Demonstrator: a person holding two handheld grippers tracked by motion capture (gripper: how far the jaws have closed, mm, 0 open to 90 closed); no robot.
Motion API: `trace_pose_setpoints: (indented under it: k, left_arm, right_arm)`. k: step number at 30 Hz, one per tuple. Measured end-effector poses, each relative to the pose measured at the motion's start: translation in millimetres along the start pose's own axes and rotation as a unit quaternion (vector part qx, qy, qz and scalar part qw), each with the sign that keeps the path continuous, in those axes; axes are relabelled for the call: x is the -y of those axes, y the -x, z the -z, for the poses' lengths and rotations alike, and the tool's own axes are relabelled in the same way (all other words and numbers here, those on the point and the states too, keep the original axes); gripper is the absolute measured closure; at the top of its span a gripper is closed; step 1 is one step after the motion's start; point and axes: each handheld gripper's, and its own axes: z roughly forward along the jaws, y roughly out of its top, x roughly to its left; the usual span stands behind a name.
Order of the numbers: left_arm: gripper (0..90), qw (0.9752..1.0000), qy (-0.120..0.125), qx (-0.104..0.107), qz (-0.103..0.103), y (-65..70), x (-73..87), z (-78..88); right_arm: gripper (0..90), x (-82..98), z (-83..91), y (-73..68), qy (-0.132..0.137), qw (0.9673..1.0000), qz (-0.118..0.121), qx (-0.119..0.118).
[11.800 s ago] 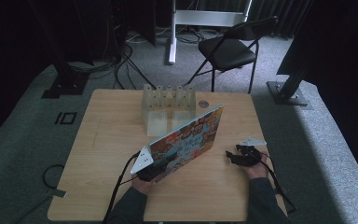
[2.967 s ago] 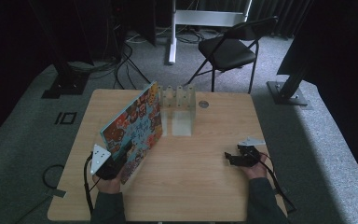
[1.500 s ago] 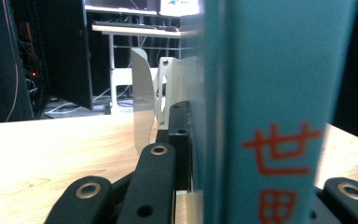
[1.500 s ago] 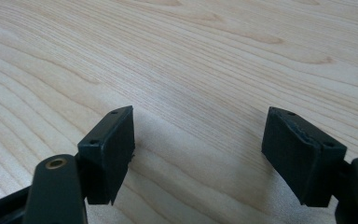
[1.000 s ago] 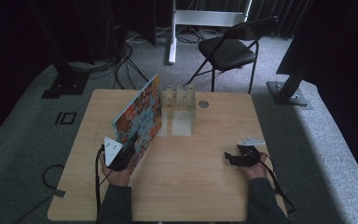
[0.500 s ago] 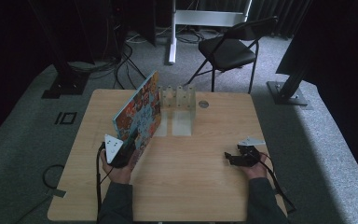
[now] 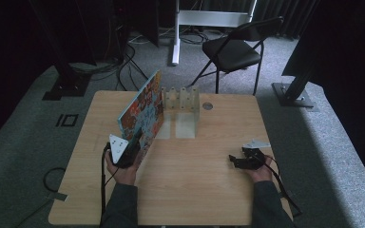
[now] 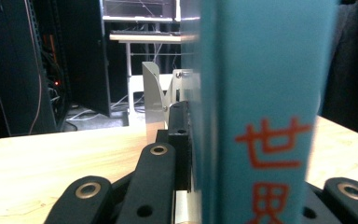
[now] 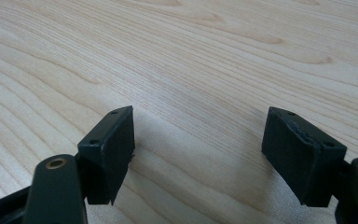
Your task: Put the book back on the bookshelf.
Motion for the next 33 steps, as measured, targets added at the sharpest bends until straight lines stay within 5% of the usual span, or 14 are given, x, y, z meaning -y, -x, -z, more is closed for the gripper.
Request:
trace_pose_setpoints:
  k: [19, 33]
  left_arm:
    - [80.6, 0.9979, 0.012, -0.064, -0.01, 16.1, 5.2, -11.4]
    - [80.5, 0.9972, 0.007, -0.073, -0.016, 21.1, 8.9, -20.8]
  right_arm:
    - [25.2, 0.0, 0.0, 0.0, 0.0, 1.0, 0.0, 0.0]
    - [25.2, 0.0, 0.0, 0.0, 0.0, 1.0, 0.0, 0.0]
